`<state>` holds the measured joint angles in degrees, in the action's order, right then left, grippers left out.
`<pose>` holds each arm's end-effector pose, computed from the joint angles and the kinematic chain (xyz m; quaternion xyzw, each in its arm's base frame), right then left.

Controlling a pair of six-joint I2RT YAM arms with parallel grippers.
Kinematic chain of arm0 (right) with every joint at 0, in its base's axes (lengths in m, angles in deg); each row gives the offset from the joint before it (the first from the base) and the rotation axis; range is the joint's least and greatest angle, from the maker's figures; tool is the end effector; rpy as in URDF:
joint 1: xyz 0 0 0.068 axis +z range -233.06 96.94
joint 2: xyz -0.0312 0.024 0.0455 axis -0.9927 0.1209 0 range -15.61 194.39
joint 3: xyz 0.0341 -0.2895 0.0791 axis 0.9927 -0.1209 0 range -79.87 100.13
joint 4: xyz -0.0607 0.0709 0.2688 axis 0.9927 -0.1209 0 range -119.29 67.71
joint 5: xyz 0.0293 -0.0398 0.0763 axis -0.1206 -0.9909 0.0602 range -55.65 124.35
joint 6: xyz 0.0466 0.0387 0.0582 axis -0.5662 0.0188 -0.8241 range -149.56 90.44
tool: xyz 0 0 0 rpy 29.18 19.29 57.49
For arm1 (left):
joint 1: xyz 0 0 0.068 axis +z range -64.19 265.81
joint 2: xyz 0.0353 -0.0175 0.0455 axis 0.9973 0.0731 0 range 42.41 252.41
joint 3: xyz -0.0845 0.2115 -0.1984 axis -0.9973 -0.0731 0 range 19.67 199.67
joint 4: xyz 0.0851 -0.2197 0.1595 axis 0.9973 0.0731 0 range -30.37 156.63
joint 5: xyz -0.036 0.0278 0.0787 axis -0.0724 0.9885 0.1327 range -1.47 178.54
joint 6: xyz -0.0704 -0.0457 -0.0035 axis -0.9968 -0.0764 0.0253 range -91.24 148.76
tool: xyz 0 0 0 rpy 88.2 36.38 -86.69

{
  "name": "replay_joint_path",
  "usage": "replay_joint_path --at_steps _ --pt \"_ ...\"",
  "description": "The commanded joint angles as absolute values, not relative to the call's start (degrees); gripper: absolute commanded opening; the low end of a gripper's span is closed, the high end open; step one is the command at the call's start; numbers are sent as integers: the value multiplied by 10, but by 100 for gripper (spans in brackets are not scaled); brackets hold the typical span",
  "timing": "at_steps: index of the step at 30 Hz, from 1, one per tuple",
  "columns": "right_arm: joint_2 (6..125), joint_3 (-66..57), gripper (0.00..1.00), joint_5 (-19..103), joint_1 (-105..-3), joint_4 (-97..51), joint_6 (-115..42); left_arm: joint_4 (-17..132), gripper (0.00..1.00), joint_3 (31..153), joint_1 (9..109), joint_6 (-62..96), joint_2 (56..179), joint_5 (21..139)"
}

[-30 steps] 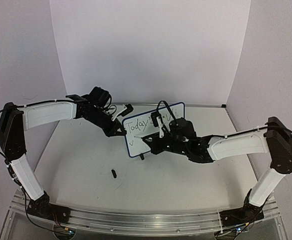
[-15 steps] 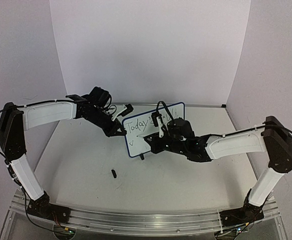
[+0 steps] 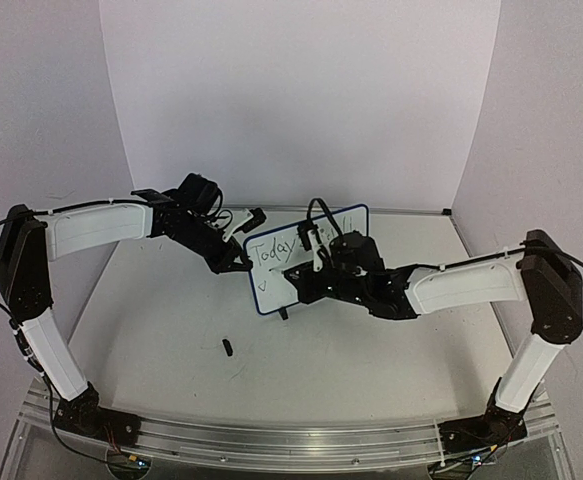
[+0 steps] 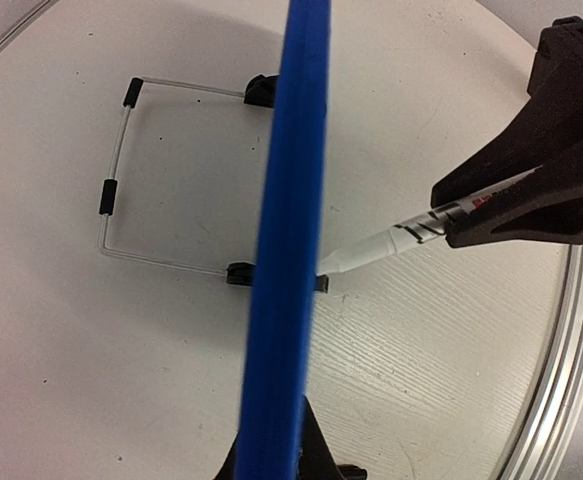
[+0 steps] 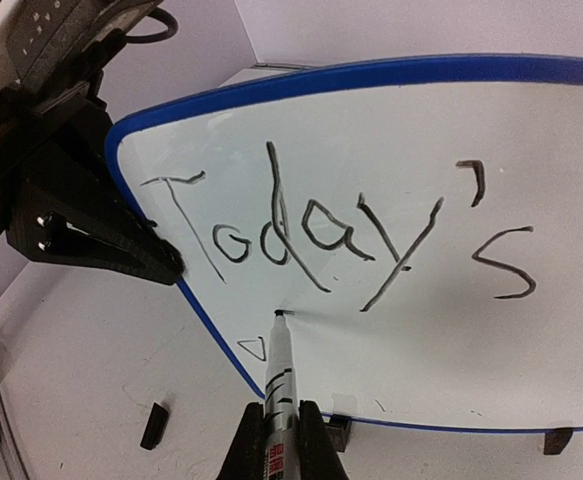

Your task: Write a sentence on the whiteboard

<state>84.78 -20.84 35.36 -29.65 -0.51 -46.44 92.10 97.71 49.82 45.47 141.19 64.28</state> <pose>0.2697 0.3652 0.2202 -0.2609 0.7743 0.3377 0.4673 0.3242 -0.2727 0.2519 0.4711 0.8019 -0.2483 0.2708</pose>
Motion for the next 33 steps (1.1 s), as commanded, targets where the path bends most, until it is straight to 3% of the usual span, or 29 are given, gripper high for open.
replay_joint_path --at_steps 1,22,33 --pt "875 -183 0 362 -301 5 -460 956 0 971 496 478 1430 696" --pt "934 -212 0 340 -300 -13 -495 956 0 971 496 479 1436 696" --pt "937 -213 0 416 -300 44 -498 956 0 972 495 478 1437 695"
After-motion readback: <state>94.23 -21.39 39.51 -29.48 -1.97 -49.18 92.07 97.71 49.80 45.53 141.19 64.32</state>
